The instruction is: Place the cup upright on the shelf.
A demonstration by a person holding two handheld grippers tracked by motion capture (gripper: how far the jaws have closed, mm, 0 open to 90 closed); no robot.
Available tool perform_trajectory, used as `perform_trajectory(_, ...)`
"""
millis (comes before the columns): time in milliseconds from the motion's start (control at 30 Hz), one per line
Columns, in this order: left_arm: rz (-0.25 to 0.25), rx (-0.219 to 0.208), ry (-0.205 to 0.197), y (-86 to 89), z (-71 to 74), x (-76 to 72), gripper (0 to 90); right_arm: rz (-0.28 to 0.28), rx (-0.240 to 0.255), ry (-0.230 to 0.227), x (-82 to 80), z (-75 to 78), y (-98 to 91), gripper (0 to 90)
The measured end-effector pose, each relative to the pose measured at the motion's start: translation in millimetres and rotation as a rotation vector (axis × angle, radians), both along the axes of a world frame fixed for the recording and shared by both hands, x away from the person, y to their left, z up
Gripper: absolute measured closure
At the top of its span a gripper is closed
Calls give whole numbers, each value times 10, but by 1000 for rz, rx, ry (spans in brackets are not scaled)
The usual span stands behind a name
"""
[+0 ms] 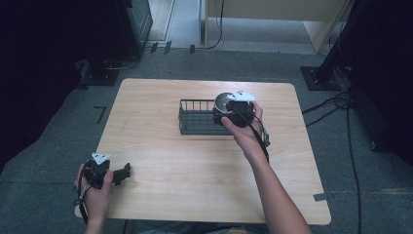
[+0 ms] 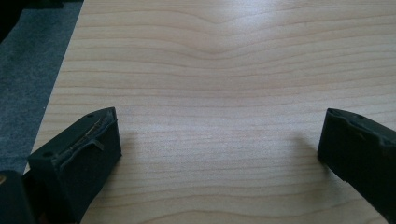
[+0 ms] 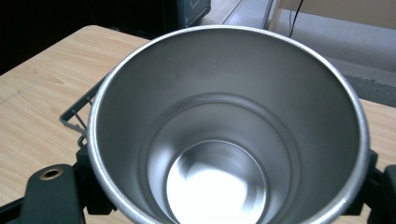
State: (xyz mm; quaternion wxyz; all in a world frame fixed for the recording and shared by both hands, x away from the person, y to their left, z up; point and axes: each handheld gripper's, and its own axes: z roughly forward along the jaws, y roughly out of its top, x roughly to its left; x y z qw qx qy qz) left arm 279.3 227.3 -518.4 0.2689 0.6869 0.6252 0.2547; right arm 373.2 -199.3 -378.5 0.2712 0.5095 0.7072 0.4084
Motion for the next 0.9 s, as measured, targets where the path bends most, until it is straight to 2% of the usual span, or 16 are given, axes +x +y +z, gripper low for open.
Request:
perform_trajectory(333, 1, -1, 0, -1, 0, 0, 0, -11, 0, 20, 213, -31, 45, 178)
perform_trajectory(533, 0, -1, 0, -1, 0, 0, 0, -39, 7, 31, 365, -99, 15, 179)
perform_trajectory(900, 0, -1, 0, -1, 0, 0, 0, -69, -10, 42, 491, -242, -23, 179)
